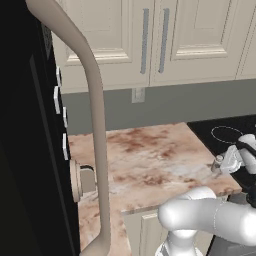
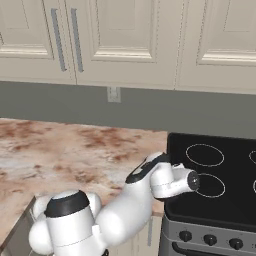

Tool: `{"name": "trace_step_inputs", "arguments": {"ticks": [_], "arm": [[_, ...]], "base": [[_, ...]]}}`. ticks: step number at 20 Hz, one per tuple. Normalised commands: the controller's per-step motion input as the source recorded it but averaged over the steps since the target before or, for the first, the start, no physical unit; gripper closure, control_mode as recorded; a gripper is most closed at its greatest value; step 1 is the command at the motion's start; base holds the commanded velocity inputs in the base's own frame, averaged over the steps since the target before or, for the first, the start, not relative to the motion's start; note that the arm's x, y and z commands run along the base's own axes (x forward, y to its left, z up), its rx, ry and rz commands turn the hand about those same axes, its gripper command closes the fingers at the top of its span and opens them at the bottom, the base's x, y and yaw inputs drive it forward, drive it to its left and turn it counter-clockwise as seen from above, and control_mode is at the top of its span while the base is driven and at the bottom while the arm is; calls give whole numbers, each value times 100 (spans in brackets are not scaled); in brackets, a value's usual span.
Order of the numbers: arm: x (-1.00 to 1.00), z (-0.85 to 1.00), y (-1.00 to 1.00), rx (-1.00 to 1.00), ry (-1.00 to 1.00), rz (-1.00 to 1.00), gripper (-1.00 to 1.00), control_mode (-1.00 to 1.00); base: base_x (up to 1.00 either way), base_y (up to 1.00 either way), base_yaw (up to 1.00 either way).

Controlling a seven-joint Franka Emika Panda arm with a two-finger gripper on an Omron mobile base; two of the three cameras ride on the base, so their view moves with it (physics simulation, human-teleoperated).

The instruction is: Take 2 condiments from the cabinet and move them on the counter near the stove.Make sure the condiments are lined up with each other, next to each other.

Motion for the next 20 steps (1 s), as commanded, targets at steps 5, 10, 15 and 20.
{"name": "trace_step_inputs", "arguments": {"ticks": [5, 10, 15, 20], "arm": [[-1, 47, 0, 0, -12, 0, -100, -100], [-5, 61, 2, 0, 0, 0, -100, -100], [-9, 50, 46, -2, 10, -3, -100, -100], [-27, 7, 90, -4, 2, -22, -100, -100]], "base": [[0, 0, 0], [0, 0, 0], [0, 0, 0], [0, 0, 0]]}}
